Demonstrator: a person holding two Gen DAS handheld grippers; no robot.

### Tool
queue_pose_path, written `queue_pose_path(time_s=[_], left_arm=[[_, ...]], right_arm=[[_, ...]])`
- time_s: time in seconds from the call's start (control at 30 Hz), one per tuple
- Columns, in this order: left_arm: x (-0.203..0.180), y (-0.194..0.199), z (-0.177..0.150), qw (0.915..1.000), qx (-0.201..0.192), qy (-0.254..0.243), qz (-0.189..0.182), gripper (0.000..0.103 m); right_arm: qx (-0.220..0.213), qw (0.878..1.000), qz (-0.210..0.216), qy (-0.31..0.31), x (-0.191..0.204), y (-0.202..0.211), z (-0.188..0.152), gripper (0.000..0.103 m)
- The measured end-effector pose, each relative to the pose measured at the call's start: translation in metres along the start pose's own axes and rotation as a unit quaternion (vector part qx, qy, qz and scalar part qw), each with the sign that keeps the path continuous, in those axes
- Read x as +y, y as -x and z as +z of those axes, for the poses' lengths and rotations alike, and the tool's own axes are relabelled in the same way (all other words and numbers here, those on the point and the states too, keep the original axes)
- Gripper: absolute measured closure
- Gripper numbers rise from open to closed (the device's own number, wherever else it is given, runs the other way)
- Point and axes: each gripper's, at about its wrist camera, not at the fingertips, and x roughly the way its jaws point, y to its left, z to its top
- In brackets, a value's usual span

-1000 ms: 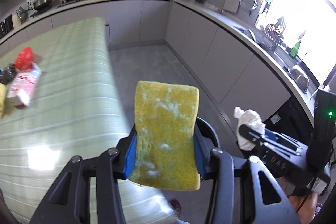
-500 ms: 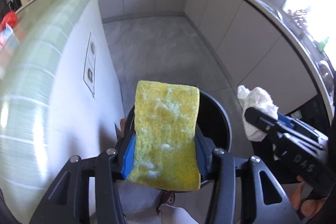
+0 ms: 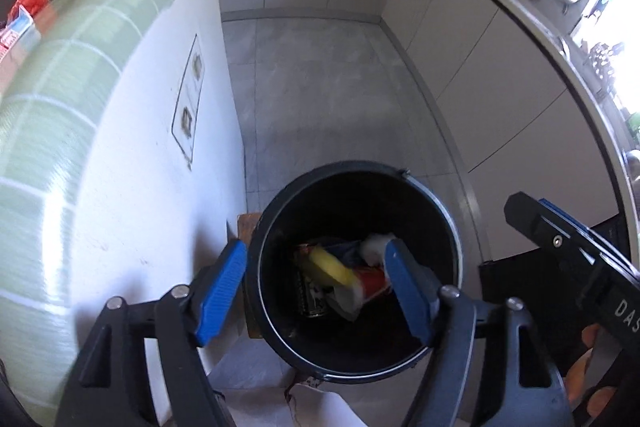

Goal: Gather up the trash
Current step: 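Open both tools over the black bucket to drop sponge and tissue, then move both tools back over the island toward the towel and snack bag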

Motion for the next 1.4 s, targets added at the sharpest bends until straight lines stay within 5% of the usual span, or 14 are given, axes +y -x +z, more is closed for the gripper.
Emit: queue_pose_path(time_s=[0.3,0.53,1.03,1.4], left_arm=[[-0.005,0.068,0.017,0.9974,-0.037,-0.038,-0.05,0.03],[0.04,0.13,0.027,0.9926,-0.091,-0.032,-0.074,0.028],[0.264,0.196,0.011,0.9876,-0.148,0.046,0.025,0.025],[0.375,0.217,0.019,0.9829,-0.154,0.074,0.07,0.025]], right_arm=[[-0.042,0.999,-0.023,-0.014,0.026,0.05,0.008,0.035],[-0.072,0.997,-0.023,-0.022,0.079,0.086,0.012,0.035],[-0.091,0.994,0.033,0.048,0.31,0.056,0.001,0.029],[-0.075,0.992,0.059,0.078,0.433,0.02,-0.006,0.027]])
